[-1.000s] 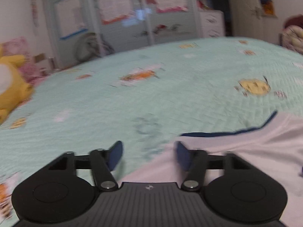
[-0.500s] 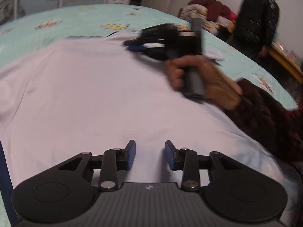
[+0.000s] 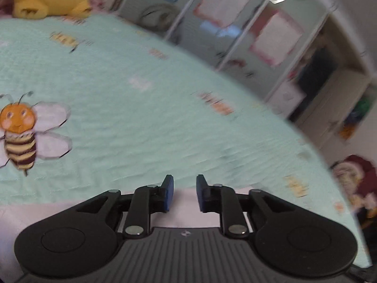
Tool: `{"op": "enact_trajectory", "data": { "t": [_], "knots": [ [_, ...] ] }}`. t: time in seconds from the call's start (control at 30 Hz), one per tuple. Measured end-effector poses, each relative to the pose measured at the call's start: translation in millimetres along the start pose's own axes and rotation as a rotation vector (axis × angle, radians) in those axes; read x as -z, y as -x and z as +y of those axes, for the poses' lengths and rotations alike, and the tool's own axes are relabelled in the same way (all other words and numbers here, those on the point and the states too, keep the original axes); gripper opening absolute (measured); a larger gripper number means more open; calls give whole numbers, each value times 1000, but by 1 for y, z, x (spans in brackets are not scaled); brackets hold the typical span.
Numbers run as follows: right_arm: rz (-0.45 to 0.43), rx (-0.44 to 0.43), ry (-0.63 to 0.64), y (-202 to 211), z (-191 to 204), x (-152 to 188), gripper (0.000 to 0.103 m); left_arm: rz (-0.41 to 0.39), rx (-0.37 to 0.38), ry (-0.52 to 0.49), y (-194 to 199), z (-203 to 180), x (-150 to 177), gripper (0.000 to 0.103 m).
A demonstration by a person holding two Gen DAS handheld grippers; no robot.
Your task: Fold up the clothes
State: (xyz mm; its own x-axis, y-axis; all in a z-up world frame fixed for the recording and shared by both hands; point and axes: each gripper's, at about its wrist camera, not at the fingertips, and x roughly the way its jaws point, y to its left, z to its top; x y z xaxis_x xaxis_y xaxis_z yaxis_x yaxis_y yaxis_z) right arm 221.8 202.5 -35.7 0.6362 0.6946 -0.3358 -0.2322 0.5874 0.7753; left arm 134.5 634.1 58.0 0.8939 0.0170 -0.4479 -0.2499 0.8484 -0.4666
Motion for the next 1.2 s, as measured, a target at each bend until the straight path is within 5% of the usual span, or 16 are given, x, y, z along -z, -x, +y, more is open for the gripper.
{"op": "enact_trajectory", "data": {
  "t": [0.13,0.2,0.23,0.33,0.63,0.73,0.8,0.93,1.03,1.2],
  "knots": [
    [1,0,0,0,0,-1,13,-108,-76,-81,64,0,9,51],
    [1,1,1,0,0,0,13,-167,-182,-95,97,12,13,74],
    [1,1,2,1,0,0,13,-167,-222,-89,105,20,14,76],
    [0,3,3,1,1,0,13,-146,-334,-64,122,47,17,76],
    [-1,6,6,0,2,0,13,-95,-379,18,124,69,26,74],
    [-1,7,7,0,2,1,13,-99,-385,39,138,75,38,70],
    [-2,7,7,0,2,0,13,-77,-404,30,134,77,39,57],
    [-1,7,7,-1,2,0,13,-144,-249,130,139,80,33,56],
    [-2,8,8,0,1,-1,13,-106,-239,88,129,70,28,60],
    [-1,9,9,0,2,-1,13,-13,-288,-171,110,44,47,46]
  ]
}}
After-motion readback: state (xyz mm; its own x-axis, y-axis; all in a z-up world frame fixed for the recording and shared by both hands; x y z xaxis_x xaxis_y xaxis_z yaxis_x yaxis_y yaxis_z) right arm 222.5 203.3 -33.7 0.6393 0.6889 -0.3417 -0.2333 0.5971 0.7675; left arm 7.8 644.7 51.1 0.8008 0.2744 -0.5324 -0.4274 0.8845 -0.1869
